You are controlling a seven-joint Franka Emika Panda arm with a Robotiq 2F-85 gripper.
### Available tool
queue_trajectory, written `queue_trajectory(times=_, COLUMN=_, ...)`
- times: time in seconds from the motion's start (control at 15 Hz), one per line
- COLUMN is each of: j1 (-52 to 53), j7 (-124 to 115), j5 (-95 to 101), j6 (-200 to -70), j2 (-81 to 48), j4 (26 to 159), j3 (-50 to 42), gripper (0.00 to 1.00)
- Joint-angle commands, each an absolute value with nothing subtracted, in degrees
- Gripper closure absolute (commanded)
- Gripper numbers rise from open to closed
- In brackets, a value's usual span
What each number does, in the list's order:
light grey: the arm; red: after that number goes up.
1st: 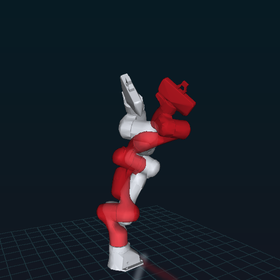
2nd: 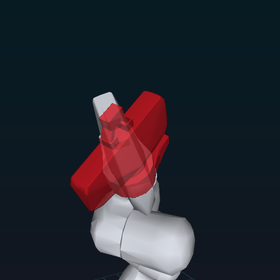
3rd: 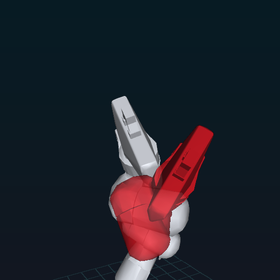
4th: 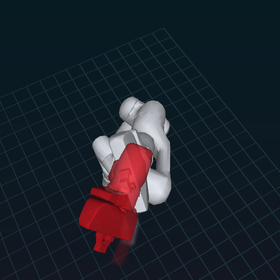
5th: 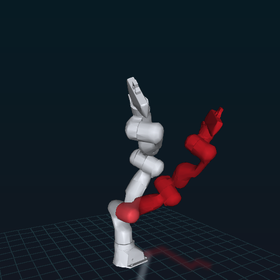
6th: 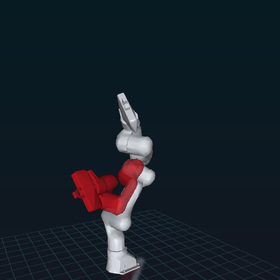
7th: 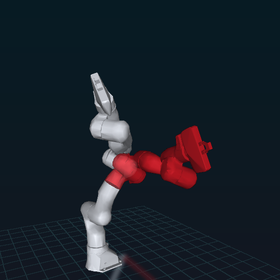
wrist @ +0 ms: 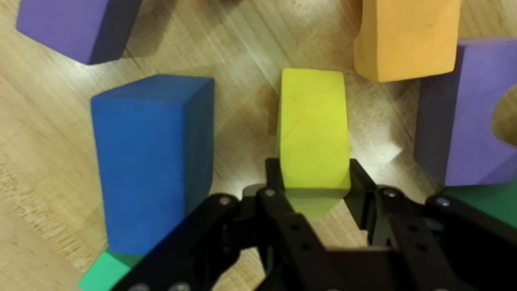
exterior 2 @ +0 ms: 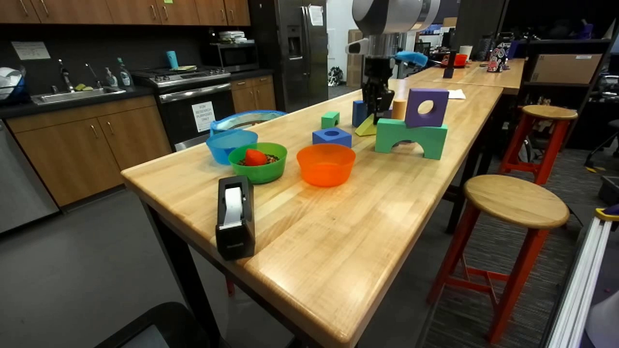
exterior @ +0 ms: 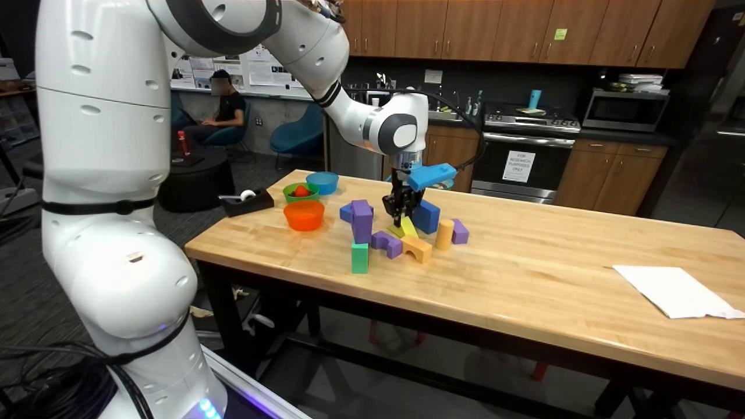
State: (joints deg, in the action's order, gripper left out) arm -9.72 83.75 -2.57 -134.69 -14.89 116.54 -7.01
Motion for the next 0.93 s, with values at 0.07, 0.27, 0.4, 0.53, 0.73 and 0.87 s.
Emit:
queue_trajectory(times=0.07, j1=-10.19, j7=81.40, j5=-0.41, j6=-133.81, j2=-12.85, j4=115.44, j3=-6.44, gripper=0.85)
queue_trajectory(times=0.27, j1=-9.58, j7=79.49, j5=1.31, j6=-133.20, j2=-10.52, j4=114.77, j3=-6.48, gripper=0.85)
queue_trajectory(times=0.4, j1=-8.93, j7=77.35, j5=3.28, j6=-132.68, j2=-8.50, j4=114.58, j3=-6.49, gripper=0.85)
queue_trajectory(times=0.53, j1=-8.39, j7=75.42, j5=4.28, j6=-131.87, j2=-6.30, j4=114.45, j3=-6.21, gripper=0.85)
queue_trajectory(times=0.73, j1=-7.73, j7=73.11, j5=4.77, j6=-130.27, j2=-3.28, j4=114.57, j3=-5.85, gripper=0.85)
queue_trajectory(times=0.87, j1=-7.44, j7=71.23, j5=4.65, j6=-129.19, j2=-1.50, j4=114.64, j3=-5.90, gripper=0.85)
